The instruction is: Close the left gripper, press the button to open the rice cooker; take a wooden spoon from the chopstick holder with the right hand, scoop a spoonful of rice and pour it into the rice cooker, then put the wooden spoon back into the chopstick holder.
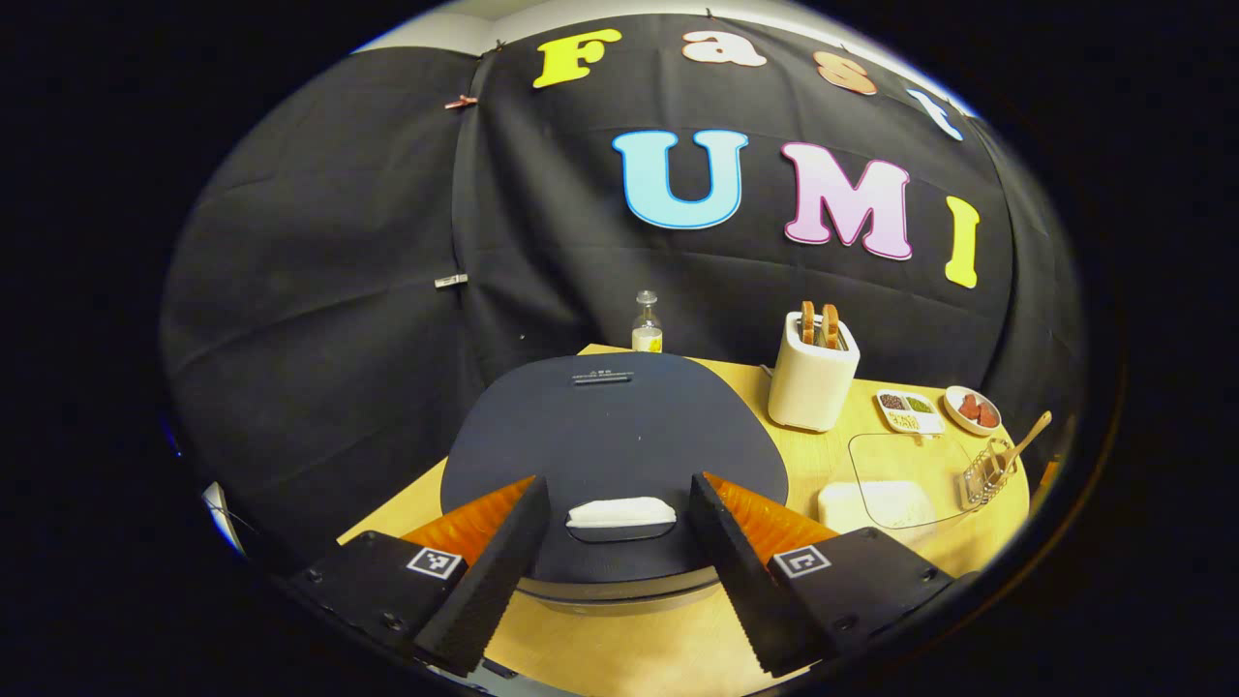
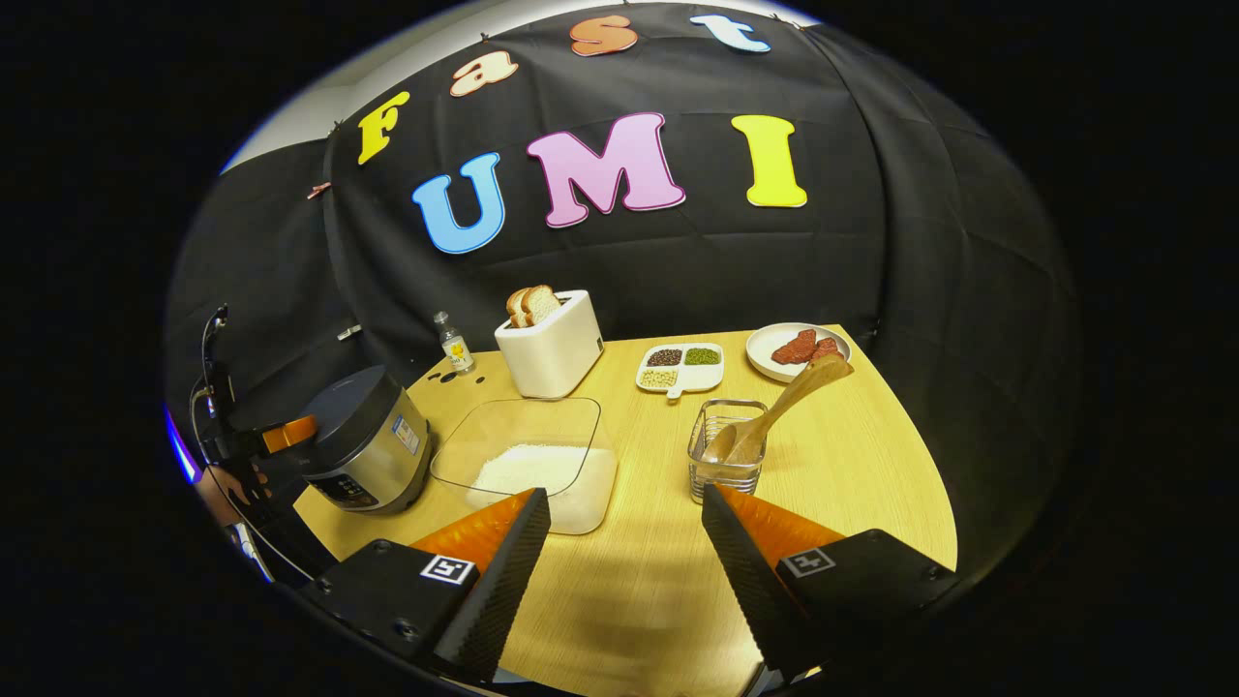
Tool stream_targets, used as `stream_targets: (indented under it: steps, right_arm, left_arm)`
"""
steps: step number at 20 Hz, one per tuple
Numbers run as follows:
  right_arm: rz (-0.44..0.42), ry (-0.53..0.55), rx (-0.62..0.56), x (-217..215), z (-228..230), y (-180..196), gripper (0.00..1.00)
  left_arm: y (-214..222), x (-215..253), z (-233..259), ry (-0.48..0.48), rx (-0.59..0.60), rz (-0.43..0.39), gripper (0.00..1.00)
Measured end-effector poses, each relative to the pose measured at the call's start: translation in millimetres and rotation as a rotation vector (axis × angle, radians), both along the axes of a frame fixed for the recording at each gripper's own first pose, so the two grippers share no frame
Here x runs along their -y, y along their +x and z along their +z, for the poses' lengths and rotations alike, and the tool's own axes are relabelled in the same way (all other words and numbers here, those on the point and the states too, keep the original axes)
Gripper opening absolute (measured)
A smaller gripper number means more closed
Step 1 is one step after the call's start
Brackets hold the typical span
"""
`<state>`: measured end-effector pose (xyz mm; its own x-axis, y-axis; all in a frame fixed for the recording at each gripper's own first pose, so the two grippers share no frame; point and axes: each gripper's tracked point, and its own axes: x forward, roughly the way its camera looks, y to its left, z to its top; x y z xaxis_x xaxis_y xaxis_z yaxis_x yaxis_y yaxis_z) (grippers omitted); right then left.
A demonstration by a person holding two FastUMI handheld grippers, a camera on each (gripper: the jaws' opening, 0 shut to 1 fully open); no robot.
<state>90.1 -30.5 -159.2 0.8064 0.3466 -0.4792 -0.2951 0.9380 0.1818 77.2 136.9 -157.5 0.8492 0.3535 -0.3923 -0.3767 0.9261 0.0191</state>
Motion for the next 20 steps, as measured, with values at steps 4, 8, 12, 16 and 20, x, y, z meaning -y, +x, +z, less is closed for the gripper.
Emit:
stream_targets:
  steps: [4,8,12,16,20]
  right_arm:
    - [-0.050,-0.006,0.078,7.1,27.3,7.2,0.99]
    - [-0.101,-0.015,0.160,-0.9,68.2,-2.6,0.98]
    - [-0.124,-0.067,0.312,-11.7,126.0,-22.2,0.98]
    - [-0.185,-0.036,0.405,-22.3,165.5,-58.2,0.98]
    - [-0.276,-0.050,0.474,-11.5,171.5,-88.4,1.00]
  left_arm:
    - [-2.9,11.0,22.9,0.116,0.015,-0.005,0.97]
    - [-0.2,53.2,74.5,0.194,0.123,-0.131,0.97]
    - [-11.8,101.3,132.2,0.102,0.286,-0.241,0.96]
    - [-38.8,128.7,173.5,0.124,0.399,-0.338,0.99]
    - [-61.4,153.3,142.0,0.038,0.411,-0.437,0.96]
